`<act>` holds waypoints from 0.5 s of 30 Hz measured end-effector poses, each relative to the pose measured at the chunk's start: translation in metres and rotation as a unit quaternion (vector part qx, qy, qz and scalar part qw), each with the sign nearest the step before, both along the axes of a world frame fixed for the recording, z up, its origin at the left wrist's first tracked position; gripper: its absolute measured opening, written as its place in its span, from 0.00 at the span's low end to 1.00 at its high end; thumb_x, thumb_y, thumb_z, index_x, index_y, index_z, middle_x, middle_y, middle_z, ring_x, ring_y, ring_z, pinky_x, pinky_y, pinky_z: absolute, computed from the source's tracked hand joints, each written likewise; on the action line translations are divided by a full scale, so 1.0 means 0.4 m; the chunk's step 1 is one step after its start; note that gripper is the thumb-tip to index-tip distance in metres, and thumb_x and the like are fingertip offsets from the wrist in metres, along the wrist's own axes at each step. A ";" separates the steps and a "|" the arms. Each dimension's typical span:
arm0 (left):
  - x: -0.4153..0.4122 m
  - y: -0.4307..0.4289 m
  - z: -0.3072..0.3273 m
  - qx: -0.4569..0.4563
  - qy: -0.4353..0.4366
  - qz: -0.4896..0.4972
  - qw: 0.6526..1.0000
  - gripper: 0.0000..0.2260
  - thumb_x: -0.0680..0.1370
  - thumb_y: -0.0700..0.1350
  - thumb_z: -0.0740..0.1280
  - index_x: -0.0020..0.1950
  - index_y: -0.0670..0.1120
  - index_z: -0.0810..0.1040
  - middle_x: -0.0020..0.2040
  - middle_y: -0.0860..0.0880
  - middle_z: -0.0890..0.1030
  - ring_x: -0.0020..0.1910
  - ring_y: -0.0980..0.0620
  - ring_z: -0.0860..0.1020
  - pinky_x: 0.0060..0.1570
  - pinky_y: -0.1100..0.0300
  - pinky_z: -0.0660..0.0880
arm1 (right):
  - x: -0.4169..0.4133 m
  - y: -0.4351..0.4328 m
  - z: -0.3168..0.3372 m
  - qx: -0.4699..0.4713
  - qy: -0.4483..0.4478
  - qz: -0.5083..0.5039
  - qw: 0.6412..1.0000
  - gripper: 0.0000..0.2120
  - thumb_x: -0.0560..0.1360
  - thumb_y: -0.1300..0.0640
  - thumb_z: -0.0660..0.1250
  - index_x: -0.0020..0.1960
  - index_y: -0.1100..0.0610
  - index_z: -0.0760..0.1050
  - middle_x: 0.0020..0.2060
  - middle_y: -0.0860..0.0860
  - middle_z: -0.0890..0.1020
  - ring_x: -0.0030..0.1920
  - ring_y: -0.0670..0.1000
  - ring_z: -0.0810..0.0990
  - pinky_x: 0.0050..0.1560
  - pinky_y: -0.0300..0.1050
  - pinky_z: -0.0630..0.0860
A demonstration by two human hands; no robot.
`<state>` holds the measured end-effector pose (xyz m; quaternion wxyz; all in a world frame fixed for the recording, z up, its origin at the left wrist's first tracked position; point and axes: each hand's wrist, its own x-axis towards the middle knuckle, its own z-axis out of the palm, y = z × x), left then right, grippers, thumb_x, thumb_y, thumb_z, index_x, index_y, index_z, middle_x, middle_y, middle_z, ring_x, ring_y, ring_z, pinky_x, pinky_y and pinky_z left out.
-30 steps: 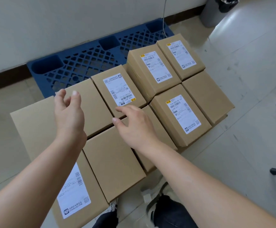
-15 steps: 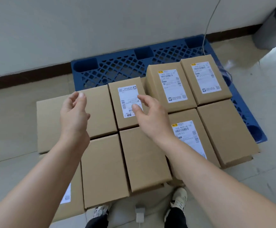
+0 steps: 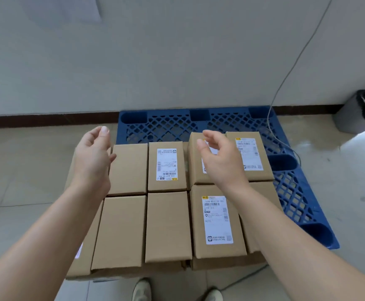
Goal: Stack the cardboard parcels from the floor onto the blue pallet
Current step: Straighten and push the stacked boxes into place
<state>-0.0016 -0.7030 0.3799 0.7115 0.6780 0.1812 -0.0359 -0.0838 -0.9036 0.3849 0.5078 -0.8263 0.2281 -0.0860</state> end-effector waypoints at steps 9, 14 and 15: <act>-0.055 -0.002 0.205 -0.016 -0.059 0.020 0.998 0.05 0.80 0.49 0.62 0.54 0.50 0.73 0.49 0.54 0.75 0.54 0.55 0.73 0.56 0.54 0.71 | -0.041 -0.020 0.150 0.007 -0.034 0.054 0.998 0.19 0.77 0.50 0.63 0.67 0.53 0.71 0.62 0.46 0.76 0.62 0.45 0.73 0.65 0.47 0.71; -0.143 -0.071 0.299 -0.019 -0.090 0.022 0.995 0.02 0.80 0.48 0.63 0.50 0.52 0.75 0.47 0.54 0.76 0.54 0.53 0.73 0.55 0.54 0.71 | -0.098 -0.107 0.240 0.007 -0.061 0.087 0.994 0.19 0.77 0.49 0.63 0.66 0.53 0.71 0.60 0.46 0.77 0.60 0.46 0.75 0.63 0.48 0.72; -0.159 -0.084 0.317 -0.017 -0.095 0.023 0.995 0.02 0.80 0.48 0.63 0.51 0.52 0.75 0.48 0.54 0.76 0.55 0.53 0.73 0.55 0.54 0.71 | -0.110 -0.125 0.258 0.012 -0.066 0.090 0.994 0.19 0.77 0.49 0.63 0.66 0.53 0.72 0.60 0.46 0.77 0.60 0.46 0.75 0.63 0.48 0.72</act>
